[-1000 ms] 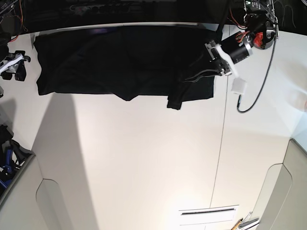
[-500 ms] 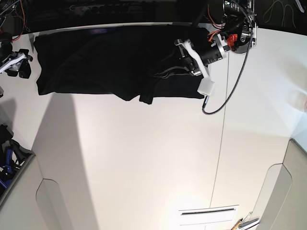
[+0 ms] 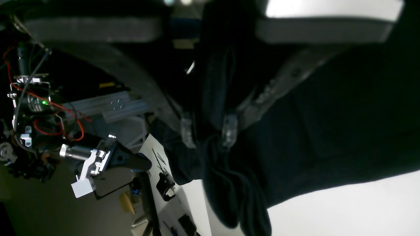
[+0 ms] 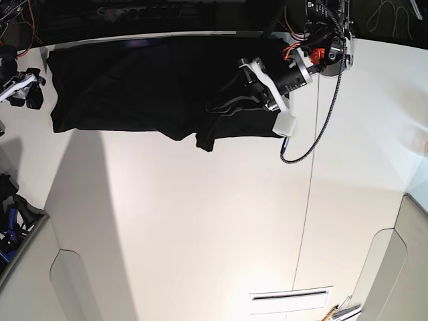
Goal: Fold the T-shirt properly
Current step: 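Grasp the shirt's other end with the left gripper and fold it inward, then release the left gripper and grasp the folded bundle with the right gripper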
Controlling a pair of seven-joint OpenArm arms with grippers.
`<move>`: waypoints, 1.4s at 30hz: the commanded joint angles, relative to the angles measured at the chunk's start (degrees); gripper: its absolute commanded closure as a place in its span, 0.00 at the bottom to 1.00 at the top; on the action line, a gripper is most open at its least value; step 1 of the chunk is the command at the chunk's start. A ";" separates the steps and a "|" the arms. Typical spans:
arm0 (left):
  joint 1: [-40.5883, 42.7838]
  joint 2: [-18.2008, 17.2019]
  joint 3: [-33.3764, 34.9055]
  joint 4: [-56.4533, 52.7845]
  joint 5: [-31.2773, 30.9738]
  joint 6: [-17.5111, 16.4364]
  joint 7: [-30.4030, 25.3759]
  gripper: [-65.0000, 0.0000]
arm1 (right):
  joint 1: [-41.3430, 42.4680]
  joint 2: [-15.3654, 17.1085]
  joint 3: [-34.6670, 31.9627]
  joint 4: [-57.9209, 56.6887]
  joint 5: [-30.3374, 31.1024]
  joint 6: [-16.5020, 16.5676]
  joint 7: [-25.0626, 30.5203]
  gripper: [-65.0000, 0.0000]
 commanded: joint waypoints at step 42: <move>-3.50 -3.06 3.45 1.05 1.81 -0.56 0.31 0.55 | 4.50 5.49 -2.01 -29.86 26.69 5.40 -6.71 0.46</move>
